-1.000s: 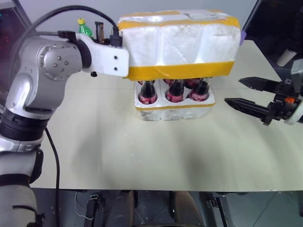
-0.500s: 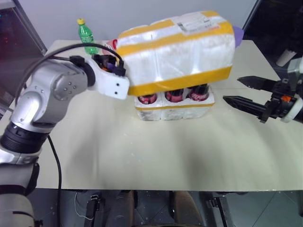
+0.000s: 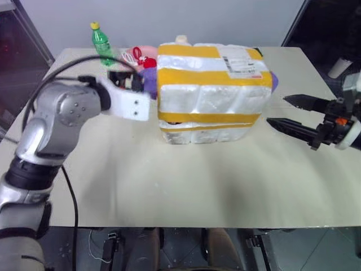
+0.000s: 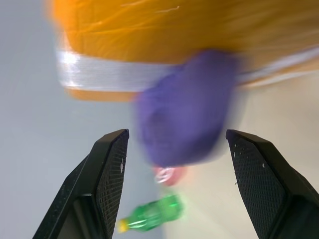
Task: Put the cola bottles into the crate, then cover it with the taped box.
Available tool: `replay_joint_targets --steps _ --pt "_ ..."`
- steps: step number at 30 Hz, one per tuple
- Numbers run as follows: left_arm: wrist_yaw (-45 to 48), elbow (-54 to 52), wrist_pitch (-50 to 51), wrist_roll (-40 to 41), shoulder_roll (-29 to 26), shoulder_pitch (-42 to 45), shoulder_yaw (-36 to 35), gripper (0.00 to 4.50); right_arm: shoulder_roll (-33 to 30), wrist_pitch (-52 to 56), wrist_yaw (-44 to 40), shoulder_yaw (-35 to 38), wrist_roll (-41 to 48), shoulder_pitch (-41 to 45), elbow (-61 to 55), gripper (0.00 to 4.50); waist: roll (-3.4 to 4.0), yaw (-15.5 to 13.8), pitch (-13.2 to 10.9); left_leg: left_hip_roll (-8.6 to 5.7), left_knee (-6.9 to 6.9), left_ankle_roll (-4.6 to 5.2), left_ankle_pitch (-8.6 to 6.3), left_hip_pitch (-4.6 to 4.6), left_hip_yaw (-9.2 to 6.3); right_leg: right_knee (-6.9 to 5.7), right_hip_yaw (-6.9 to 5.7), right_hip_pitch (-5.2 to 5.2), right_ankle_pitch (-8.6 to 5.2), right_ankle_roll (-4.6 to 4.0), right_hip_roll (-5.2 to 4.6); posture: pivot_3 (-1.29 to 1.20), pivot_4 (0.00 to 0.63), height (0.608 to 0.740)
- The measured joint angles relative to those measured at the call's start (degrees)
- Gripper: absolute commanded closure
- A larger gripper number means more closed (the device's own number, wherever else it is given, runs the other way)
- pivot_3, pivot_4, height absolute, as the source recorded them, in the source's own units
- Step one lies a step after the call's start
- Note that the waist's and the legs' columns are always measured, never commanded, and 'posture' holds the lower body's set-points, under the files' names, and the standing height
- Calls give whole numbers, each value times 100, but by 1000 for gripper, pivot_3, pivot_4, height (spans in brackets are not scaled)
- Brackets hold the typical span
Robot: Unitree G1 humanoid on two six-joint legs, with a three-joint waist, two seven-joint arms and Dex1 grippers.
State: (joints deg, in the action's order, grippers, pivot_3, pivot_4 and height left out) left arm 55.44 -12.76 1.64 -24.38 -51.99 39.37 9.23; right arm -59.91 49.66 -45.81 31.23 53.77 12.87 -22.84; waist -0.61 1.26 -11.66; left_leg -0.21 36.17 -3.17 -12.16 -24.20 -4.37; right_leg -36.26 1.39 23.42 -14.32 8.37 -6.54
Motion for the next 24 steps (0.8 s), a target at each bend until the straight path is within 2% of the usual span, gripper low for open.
replay_joint_targets --steps 4,8,9,12,14,16,17,21,24 --pt "84 -182 -112 363 -461 -864 -479 1257 -23 -14 -134 169 -80 -91 24 0 0 -32 0 0 9 0 0 1 0 3 0 -8 0 -1 0 0 150 739" --pt "196 -126 -17 832 -552 -1214 -853 1257 -47 -77 -256 171 -193 -114 61 0 0 -74 0 0 16 0 0 3 0 10 0 -20 -1 -2 0 0 150 739" --pt "329 -55 303 1212 -469 -1218 -977 1257 -55 -108 -303 171 -214 -114 72 0 0 -73 0 0 16 0 0 3 0 9 0 -20 -1 -2 0 0 150 739" --pt "893 298 2107 2778 -157 -999 -1559 1257 -186 -155 -484 172 -316 -135 196 0 0 -35 -1 1 14 0 0 7 0 4 -2 -18 -1 0 1 0 150 739" --pt "1354 524 3345 3811 -187 -701 -1871 1257 -225 -171 -618 173 -355 -142 307 0 -2 -23 -2 1 13 0 0 7 -2 1 -2 -17 -1 1 1 0 150 739" --pt "2291 856 4705 5152 -711 -380 -2260 1257 -373 -168 -884 170 -352 -164 455 0 -3 33 -3 1 9 0 0 4 -2 0 -2 -9 -1 1 2 0 150 739" --pt "2558 941 5007 5492 -894 -254 -2379 1257 -434 -167 -987 175 -351 -182 511 0 -2 53 -3 1 6 0 0 9 -2 0 -2 -12 -2 1 2 0 150 739" --pt "3242 1330 5443 6134 -1399 -12 -2376 1257 -557 -172 -1444 187 -361 -287 674 0 7 87 2 1 -5 1 0 30 -1 0 -2 -26 -5 -1 2 0 150 739" --pt "3412 1545 5400 6205 -1434 -10 -2119 1257 -589 -229 -1570 187 -454 -288 843 0 6 92 2 2 1 0 0 29 -1 0 -1 -29 -11 -13 2 0 150 739"
